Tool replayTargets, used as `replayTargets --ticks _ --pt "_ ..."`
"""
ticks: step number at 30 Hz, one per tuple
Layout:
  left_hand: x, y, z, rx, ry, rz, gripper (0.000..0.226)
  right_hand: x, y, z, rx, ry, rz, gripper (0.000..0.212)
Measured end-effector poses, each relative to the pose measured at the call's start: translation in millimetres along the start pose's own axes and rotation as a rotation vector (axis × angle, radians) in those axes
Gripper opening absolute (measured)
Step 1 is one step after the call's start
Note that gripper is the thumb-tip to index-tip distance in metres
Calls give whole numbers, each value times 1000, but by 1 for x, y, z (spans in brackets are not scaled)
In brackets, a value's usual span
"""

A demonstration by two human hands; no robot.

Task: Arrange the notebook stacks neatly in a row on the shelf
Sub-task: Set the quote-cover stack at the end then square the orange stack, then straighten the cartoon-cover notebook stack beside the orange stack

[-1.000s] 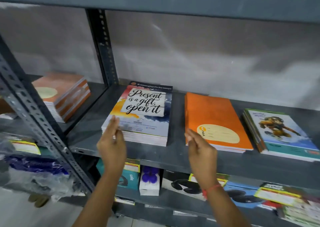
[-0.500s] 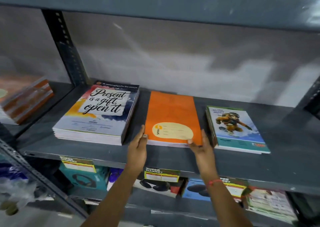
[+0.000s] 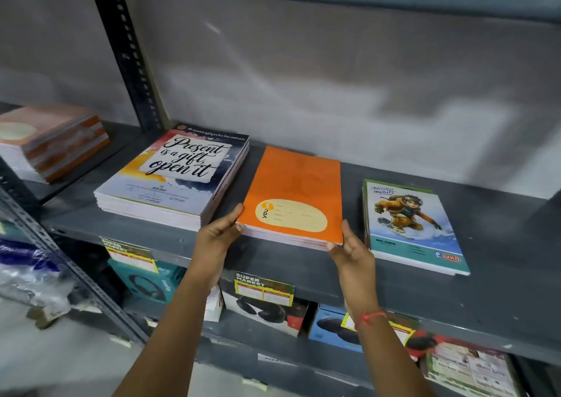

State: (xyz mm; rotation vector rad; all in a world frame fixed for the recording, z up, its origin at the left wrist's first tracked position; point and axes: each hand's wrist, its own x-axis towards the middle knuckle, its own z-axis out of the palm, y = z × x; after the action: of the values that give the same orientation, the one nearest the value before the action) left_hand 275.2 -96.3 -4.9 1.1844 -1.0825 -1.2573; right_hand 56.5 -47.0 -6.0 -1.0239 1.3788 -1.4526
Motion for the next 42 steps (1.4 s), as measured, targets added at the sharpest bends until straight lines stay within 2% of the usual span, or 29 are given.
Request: replayTargets --ticks 10,21,31,34,36,38,40,42 --pt "4 1 8 0 140 -4 31 8 5 8 91 165 39 52" --pt "10 -2 13 -44 225 -7 31 7 4 15 18 265 52 48" --pt "7 4 14 -66 201 -25 29 3 -2 16 -112 285 58 47" --pt "-3 9 22 -16 306 -34 28 -1 -7 17 -181 250 54 49" --pt "-14 11 33 140 423 30 27 -6 -9 11 -209 233 51 45" --pt "-28 16 50 282 442 203 31 -13 -11 1 -227 287 19 35" --pt "-38 21 72 357 303 436 37 -19 -13 -16 -287 460 -96 27" --pt "-45 22 100 394 113 584 40 -23 -18 -39 -344 709 -230 27"
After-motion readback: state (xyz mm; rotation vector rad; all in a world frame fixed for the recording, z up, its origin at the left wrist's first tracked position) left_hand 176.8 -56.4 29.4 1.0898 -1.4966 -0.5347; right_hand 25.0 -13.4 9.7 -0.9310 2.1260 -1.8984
